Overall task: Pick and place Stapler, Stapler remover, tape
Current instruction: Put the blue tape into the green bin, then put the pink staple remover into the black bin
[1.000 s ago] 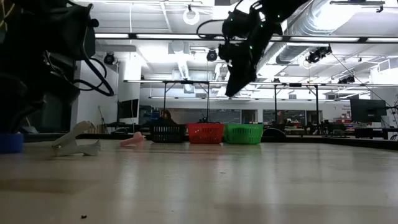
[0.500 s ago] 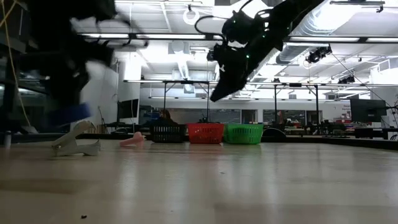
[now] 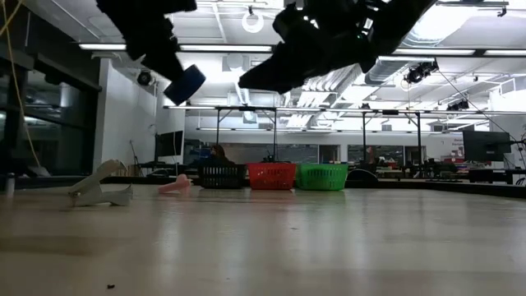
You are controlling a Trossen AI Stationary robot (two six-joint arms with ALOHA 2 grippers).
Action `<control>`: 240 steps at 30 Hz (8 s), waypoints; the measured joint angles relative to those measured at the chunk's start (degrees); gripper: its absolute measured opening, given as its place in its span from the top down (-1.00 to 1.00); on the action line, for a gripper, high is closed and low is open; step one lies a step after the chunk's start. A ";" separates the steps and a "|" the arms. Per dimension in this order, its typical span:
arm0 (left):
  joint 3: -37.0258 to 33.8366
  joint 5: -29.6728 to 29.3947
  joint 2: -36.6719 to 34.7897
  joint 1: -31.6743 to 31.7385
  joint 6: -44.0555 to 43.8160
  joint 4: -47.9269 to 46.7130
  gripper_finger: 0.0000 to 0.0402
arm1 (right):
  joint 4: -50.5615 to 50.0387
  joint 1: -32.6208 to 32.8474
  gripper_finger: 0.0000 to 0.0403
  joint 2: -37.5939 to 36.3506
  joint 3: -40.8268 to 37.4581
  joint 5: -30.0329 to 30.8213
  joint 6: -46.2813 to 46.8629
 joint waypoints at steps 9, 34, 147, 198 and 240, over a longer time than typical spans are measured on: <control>0.47 -5.38 0.00 0.00 10.46 15.19 0.82 | 0.81 3.12 0.26 0.00 0.02 -0.01 0.80; 0.50 0.69 -0.20 -0.06 15.45 23.93 0.82 | 5.79 9.68 0.26 0.11 -0.09 1.42 -0.53; -14.04 -11.33 -6.60 0.00 -24.05 -11.72 -0.08 | -7.55 -36.43 0.85 -8.02 -17.58 -8.05 12.54; -14.00 -6.69 -6.58 -0.02 -21.56 -10.20 -0.07 | -14.33 -35.95 0.15 -8.17 -17.62 -2.77 10.88; -13.97 -5.53 -6.52 0.03 -20.58 -8.20 -0.08 | -16.57 -20.82 0.15 -20.90 -17.38 0.80 16.32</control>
